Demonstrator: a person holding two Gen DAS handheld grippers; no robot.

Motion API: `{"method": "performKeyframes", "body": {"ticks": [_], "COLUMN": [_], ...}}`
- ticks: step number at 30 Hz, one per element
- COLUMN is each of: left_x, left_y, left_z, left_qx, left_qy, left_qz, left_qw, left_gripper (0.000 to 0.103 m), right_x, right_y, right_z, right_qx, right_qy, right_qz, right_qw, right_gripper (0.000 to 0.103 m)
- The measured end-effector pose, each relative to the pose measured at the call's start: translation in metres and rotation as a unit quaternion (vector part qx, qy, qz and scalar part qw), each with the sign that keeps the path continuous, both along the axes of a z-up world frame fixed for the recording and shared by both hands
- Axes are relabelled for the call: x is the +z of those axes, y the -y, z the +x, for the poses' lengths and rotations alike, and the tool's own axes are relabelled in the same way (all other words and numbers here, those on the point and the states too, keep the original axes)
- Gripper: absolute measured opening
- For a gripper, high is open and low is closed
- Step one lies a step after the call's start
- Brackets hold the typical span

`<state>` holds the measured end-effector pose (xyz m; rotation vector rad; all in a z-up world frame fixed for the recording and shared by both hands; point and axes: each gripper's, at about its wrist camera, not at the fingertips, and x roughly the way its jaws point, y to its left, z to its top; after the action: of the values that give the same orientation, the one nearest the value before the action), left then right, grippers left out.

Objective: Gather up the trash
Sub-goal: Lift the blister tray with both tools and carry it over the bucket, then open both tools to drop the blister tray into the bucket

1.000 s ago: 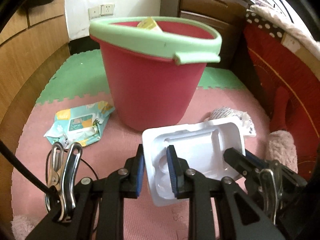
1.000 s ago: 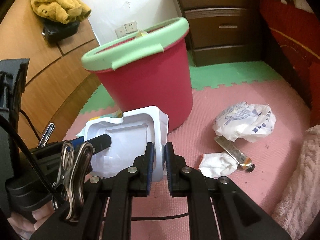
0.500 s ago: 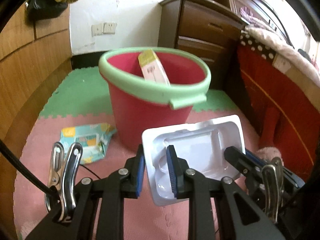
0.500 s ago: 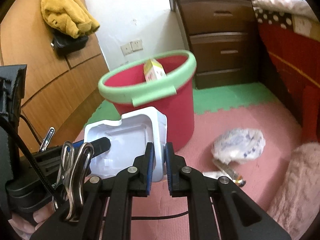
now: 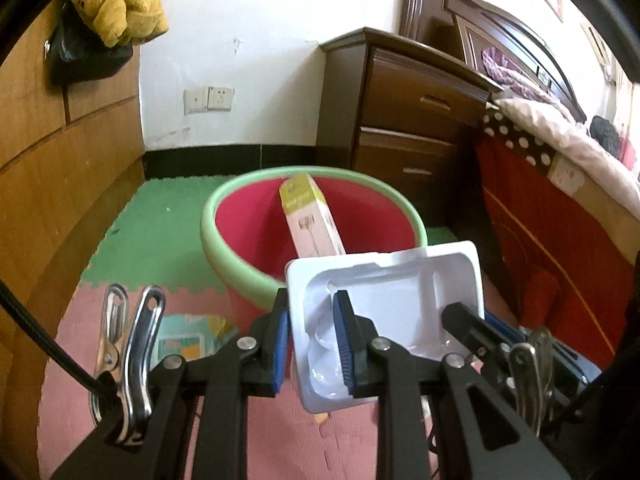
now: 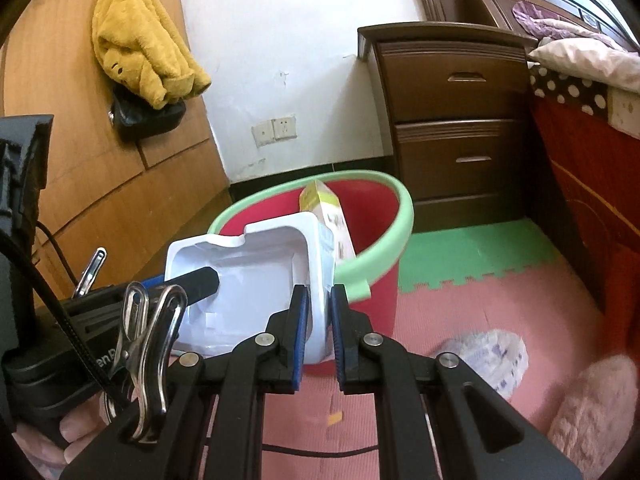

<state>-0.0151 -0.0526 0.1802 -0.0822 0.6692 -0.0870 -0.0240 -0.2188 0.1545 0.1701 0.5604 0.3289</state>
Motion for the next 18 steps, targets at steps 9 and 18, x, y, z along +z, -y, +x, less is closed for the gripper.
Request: {"method": "performKeyframes", "body": {"ticks": [9, 18], "left_x": [0.008, -0.007], "left_y": [0.000, -0.005], "left_z": [0.044, 0.088], "left_qx": [0.001, 0.001], "left_qy": [0.011, -0.003], "left_qz": [0.016, 0.017], "left_qw": [0.9998, 0.9999], "left_gripper": [0.022, 0.022], "right_x": [0.007, 0.000], "right_y": [-0.006, -0.015], "right_z": [0.046, 0.088], "right_qx": [-0.007, -0.015], "right_qy": [0.004, -0.002], "right_qz": [0.009, -0.002], "right_qw": [1.000, 1.000], "right_gripper": [0.013, 0.013]}}
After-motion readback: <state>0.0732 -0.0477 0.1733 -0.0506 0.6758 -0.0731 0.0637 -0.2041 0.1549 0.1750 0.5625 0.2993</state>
